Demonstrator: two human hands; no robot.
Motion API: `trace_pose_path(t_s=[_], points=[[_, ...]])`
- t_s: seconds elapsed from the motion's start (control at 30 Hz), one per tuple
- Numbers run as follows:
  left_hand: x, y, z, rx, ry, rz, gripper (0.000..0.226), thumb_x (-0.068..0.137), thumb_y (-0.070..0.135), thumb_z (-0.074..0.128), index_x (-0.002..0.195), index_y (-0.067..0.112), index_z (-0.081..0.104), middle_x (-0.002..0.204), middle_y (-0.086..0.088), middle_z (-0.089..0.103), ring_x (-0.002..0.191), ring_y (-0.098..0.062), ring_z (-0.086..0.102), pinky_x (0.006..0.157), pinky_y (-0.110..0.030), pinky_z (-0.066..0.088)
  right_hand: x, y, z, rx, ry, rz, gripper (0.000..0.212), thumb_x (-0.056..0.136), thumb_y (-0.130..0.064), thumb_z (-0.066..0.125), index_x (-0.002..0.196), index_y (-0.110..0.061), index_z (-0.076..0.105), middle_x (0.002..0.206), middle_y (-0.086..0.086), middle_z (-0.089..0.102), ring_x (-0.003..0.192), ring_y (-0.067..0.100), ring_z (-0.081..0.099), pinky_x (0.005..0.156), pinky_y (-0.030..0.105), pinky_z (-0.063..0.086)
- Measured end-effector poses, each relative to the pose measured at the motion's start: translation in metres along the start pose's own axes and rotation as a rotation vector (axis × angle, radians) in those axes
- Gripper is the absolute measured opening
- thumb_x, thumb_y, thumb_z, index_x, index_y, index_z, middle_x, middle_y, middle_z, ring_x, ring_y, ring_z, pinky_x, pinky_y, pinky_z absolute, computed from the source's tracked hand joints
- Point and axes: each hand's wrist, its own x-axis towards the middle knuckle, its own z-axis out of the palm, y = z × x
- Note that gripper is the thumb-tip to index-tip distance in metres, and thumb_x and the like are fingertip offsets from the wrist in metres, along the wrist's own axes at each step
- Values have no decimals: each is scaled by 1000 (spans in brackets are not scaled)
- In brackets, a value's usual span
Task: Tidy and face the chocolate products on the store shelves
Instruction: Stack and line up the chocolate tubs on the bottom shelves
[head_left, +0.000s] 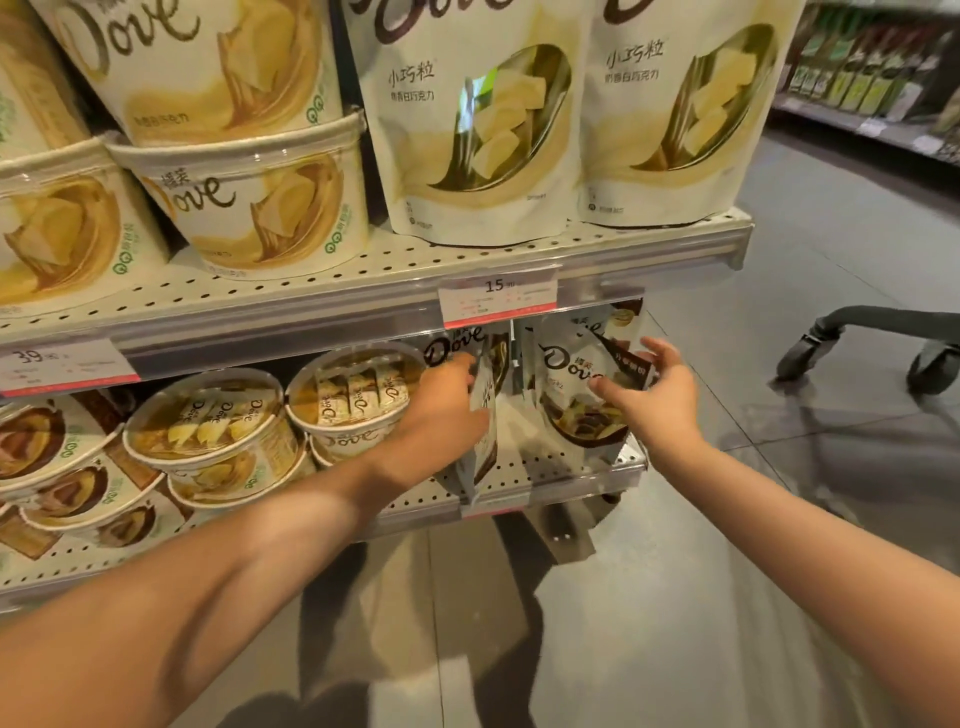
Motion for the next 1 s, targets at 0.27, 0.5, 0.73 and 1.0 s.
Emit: trace_pose_path(t_s=[0.27,0.5,0.73,1.0], points=[[13,-9,-13,-66,-23,87,28,89,1,55,113,11,66,110,-2,68,102,-13,61,82,-19,44,35,-2,-4,-39,-213,174,9,83,-3,66,89,-7,61,88,6,64,77,17,60,64,23,47],[24,-18,-17,-14,-8,-9,34,93,17,55,127,12,56,132,-3,53,118,-16,50,90,-17,39,49,2,-7,-52,-228,159,10,85,-3,63,79,-10,58,80,5,62,71,13,58,57,22,44],[21,-31,-21,-47,-125,-48,37,70,25,81,103,24,64,104,9,63,96,-10,60,73,-19,48,38,18,-2,108,-261,212,25,74,0,72,87,-17,59,91,2,67,82,17,63,67,27,47],[24,-42,-21,30,-96,-53,17,83,21,69,98,12,68,93,1,65,82,-15,60,67,-27,49,47,32,0,55,-266,309,35,82,2,63,116,-2,56,109,12,64,101,27,60,83,38,50]])
